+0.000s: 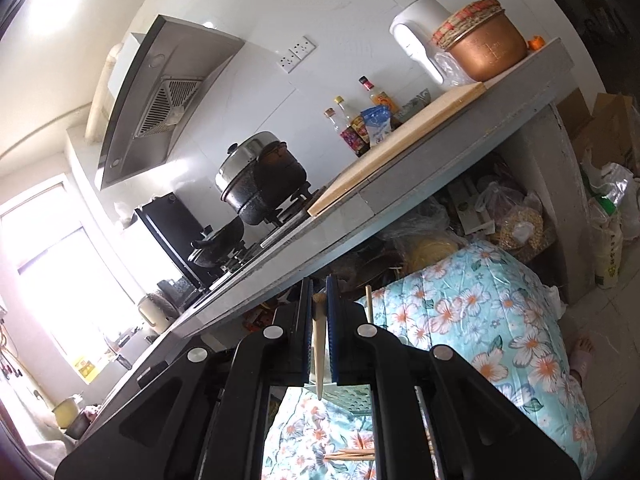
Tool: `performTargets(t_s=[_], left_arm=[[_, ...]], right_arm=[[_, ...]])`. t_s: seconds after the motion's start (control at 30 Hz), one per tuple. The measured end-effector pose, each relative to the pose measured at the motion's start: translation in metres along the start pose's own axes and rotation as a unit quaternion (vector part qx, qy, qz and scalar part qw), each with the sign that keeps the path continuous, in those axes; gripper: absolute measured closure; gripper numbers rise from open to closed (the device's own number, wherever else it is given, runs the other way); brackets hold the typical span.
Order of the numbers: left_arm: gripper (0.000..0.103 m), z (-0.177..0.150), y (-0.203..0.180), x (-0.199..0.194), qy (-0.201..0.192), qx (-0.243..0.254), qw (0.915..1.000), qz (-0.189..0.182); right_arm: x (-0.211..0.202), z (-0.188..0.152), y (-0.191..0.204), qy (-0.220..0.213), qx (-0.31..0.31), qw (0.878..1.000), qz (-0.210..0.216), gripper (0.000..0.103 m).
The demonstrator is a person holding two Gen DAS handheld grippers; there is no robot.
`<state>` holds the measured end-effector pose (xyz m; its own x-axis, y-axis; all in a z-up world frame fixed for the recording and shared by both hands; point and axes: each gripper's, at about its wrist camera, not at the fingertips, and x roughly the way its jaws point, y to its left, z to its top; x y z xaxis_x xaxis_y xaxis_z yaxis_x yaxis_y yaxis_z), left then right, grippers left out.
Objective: Organize utensils
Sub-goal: 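Lower the chopsticks into the holder and open the right tool, then move both open tools back toward the loose chopsticks beside the holder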
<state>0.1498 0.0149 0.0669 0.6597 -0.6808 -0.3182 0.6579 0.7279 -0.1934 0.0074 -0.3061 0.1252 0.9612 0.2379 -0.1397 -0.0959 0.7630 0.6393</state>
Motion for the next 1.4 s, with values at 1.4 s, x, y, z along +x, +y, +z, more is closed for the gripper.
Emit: performTargets(t_s=[1.4], left_arm=[[0.035, -0.048, 0.022, 0.003, 0.068, -0.046, 0.9966, -0.001]], right_arm=[[0.050, -0.021, -0.001, 0.042, -0.065, 0.996, -0.048, 0.058]])
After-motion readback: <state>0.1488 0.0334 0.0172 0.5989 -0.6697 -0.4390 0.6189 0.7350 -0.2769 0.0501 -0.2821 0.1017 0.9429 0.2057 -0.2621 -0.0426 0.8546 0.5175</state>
